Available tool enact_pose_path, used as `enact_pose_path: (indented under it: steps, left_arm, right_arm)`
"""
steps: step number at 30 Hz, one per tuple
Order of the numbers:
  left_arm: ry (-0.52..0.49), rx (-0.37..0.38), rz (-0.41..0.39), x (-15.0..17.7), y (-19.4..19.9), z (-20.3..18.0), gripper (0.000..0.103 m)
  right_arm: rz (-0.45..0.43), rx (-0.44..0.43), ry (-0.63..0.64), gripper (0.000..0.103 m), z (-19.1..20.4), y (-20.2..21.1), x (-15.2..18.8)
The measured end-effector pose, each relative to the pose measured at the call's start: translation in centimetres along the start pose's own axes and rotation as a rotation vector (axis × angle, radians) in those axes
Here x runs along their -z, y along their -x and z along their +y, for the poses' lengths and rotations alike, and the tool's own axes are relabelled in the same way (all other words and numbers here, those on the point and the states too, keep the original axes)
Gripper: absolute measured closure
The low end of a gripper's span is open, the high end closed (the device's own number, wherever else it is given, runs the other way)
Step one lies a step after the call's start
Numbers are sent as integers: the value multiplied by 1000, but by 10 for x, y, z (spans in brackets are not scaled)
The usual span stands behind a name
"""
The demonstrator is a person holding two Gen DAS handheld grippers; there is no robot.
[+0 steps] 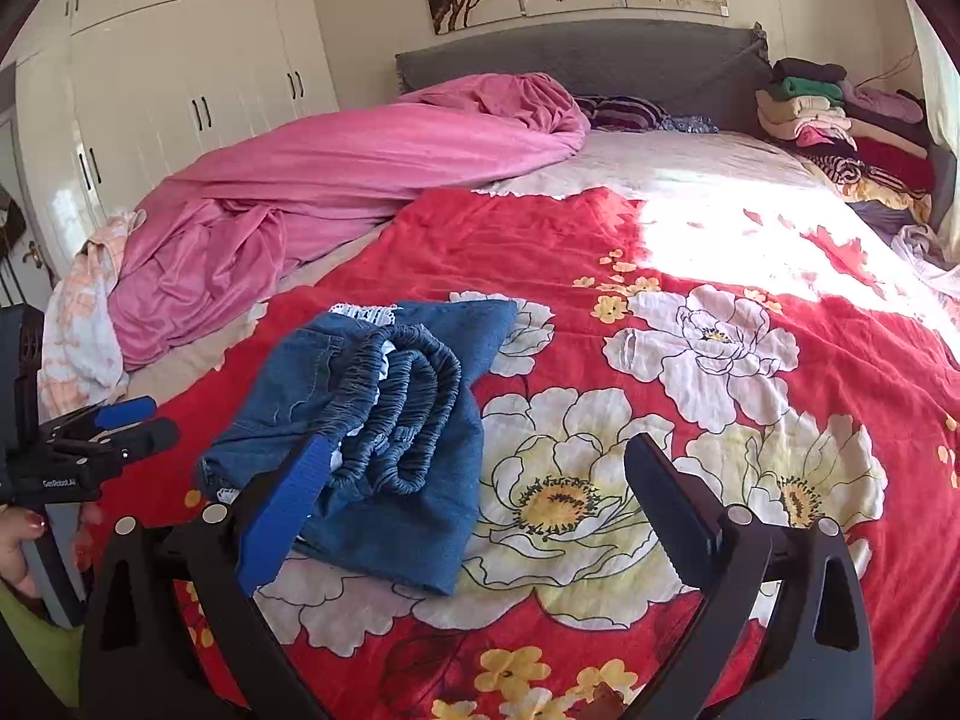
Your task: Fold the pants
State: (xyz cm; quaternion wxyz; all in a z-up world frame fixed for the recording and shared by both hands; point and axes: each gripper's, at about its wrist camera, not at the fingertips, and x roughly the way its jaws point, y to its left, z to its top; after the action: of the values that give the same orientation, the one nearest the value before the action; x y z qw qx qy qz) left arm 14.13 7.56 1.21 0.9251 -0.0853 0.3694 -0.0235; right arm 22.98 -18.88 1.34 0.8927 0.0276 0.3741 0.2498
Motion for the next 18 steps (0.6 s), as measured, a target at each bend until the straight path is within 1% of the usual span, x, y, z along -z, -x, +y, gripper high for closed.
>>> enact_pose_path:
  steps: [3,6,10,18]
  left_arm:
    - [2,-4,-28,7,13,-2,10]
    - [-4,-21,-44,14,24,-5,10]
    - [-7,-22,-62,23,40,-11,10]
    - [-20,-17,-83,39,64,-24,10]
  right_arm:
    - [-31,22,18,5,3,13,2]
    - [-52,29,23,5,5,25,4]
    - [-91,44,32,5,7,42,7]
    - [-140,43,19,5,9,75,19]
